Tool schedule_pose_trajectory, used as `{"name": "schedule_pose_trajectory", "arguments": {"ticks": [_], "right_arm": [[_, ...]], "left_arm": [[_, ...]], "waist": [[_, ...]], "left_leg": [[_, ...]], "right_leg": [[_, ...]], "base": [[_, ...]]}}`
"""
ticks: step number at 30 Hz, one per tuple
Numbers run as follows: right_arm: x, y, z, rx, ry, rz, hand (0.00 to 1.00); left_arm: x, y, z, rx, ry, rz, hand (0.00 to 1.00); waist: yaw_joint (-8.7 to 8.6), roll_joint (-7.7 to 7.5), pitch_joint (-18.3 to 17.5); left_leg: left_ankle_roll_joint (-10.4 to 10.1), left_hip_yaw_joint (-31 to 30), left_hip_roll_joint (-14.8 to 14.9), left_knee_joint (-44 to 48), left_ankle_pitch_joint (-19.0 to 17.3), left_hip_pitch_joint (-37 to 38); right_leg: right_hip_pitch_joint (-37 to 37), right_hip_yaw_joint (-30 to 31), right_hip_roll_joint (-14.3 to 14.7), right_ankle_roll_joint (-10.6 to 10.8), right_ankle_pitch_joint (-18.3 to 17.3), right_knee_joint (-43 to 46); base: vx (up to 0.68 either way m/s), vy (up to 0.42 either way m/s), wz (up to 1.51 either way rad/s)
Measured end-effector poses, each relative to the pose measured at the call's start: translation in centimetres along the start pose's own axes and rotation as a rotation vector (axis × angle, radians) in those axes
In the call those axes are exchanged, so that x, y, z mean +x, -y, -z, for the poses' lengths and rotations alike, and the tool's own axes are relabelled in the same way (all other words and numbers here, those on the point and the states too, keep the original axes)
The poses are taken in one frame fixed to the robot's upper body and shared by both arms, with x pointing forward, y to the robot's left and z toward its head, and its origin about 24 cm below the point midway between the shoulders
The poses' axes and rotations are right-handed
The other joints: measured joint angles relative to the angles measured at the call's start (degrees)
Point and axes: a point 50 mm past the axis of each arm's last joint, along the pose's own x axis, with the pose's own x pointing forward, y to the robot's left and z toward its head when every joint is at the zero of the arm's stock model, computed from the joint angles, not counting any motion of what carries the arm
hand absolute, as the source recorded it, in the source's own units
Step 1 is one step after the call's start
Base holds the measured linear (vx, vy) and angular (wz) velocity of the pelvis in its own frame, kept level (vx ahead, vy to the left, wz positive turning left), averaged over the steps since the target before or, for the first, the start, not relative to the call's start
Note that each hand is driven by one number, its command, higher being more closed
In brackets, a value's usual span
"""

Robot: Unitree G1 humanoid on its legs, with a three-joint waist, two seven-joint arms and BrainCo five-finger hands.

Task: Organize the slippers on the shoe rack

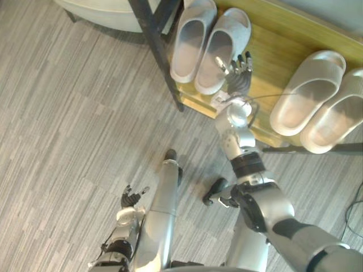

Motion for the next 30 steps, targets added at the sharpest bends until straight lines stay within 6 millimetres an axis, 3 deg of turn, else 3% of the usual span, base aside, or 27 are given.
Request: {"name": "schedule_pose_trajectory", "arguments": {"ticks": [16, 24, 30], "right_arm": [[1.5, 1.6, -1.7, -0.141, 0.053, 0.023, 0.00], [-1.4, 2.9, -0.6, -0.313, 0.151, -0.026, 0.00], [-5.3, 5.7, 1.8, -0.436, 0.144, -0.057, 0.00]], "left_arm": [[0.0, 0.1, 0.0, -0.013, -0.002, 0.003, 0.00], [-0.3, -1.1, 0.6, -0.018, -0.003, -0.022, 0.00], [-0.8, -2.0, 1.8, -0.044, -0.034, -0.040, 0.00]], "waist": [[0.28, 0.04, 0.0], [-0.87, -0.01, -0.4], [-1.96, 0.02, -1.0]], "left_leg": [[0.1, 0.4, 0.6, 0.1, 0.2, 1.4], [0.6, 2.4, 2.6, -1.8, 0.0, 7.5], [2.0, 5.4, 3.9, -7.5, 0.6, 16.1]], "right_leg": [[1.1, 0.5, 0.2, -1.2, 0.5, -0.1], [6.0, 1.6, 2.0, -0.8, 1.6, -3.0], [13.1, 2.1, 2.5, -1.1, 3.3, -8.1]], "base": [[0.00, 0.022, -0.02], [-0.01, 0.043, -0.15], [0.04, 0.037, -0.09]]}}
